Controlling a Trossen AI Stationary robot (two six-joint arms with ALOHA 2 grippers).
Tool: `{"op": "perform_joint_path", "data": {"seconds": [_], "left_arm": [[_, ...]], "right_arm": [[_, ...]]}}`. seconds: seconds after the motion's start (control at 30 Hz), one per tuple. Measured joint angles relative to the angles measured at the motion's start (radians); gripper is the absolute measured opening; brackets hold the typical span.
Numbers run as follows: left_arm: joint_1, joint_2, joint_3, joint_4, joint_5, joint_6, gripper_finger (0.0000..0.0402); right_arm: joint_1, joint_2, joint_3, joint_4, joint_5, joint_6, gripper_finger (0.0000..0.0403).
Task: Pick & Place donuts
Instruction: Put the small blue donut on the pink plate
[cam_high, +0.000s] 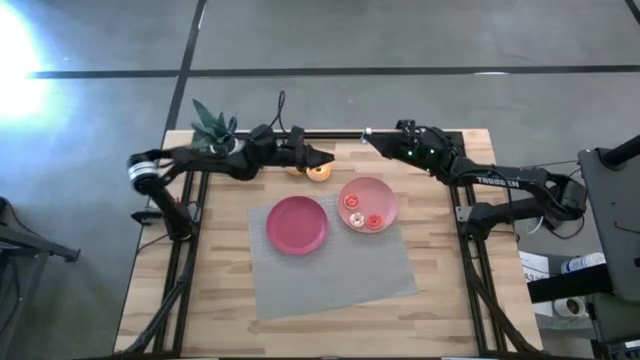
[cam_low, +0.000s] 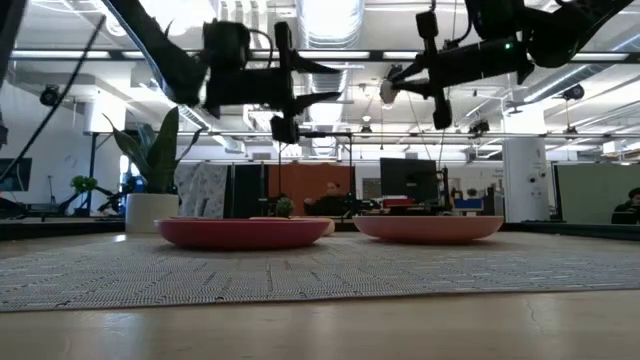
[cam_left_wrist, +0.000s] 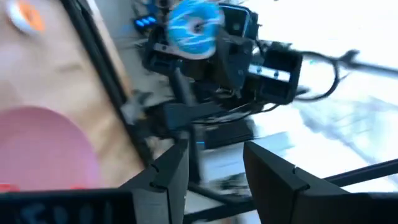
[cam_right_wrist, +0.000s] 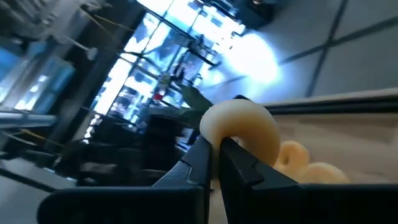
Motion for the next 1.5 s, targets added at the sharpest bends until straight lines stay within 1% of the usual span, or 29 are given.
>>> {"op": "perform_joint_path", "data": {"seconds": [0.13, 0.27, 0.33, 0.4, 0.47, 0.63, 0.77, 0.97, 1.17, 1.33, 1.5], "left_arm": [[0.010, 0.113, 0.013, 0.225, 0.021, -0.217, 0.0128], [0.012, 0.219, 0.074, 0.410, 0.018, -0.409, 0.0128], [0.012, 0.261, 0.120, 0.463, 0.014, -0.499, 0.0128], [0.012, 0.302, 0.173, 0.482, 0.013, -0.574, 0.0128], [0.012, 0.337, 0.223, 0.496, 0.014, -0.615, 0.0128], [0.012, 0.385, 0.351, 0.526, 0.026, -0.664, 0.0128], [0.011, 0.401, 0.407, 0.522, 0.064, -0.665, 0.0128], [0.010, 0.406, 0.404, 0.511, 0.083, -0.664, 0.0128], [0.009, 0.408, 0.394, 0.511, 0.066, -0.664, 0.0128], [0.007, 0.408, 0.409, 0.506, 0.059, -0.656, 0.0128], [-0.005, 0.408, 0.432, 0.457, 0.056, -0.628, 0.0128]], "right_arm": [[0.020, 0.000, 0.000, 0.079, -0.008, -0.001, 0.0012], [0.035, 0.000, 0.000, 0.154, -0.023, -0.003, 0.0013], [0.042, 0.000, 0.000, 0.181, -0.036, -0.009, 0.0013], [0.057, 0.000, 0.000, 0.213, -0.044, -0.014, 0.0013], [0.071, 0.000, 0.000, 0.239, -0.049, -0.020, 0.0013], [0.095, 0.000, 0.000, 0.263, -0.043, -0.035, 0.0013], [0.106, 0.000, 0.000, 0.282, -0.023, -0.043, 0.0013], [0.106, 0.000, 0.000, 0.305, -0.015, -0.045, 0.0013], [0.106, 0.000, 0.000, 0.319, -0.014, -0.042, 0.0013], [0.106, 0.001, 0.000, 0.319, -0.014, -0.038, 0.0013], [0.106, 0.002, 0.000, 0.319, -0.014, -0.038, 0.0013]]}}
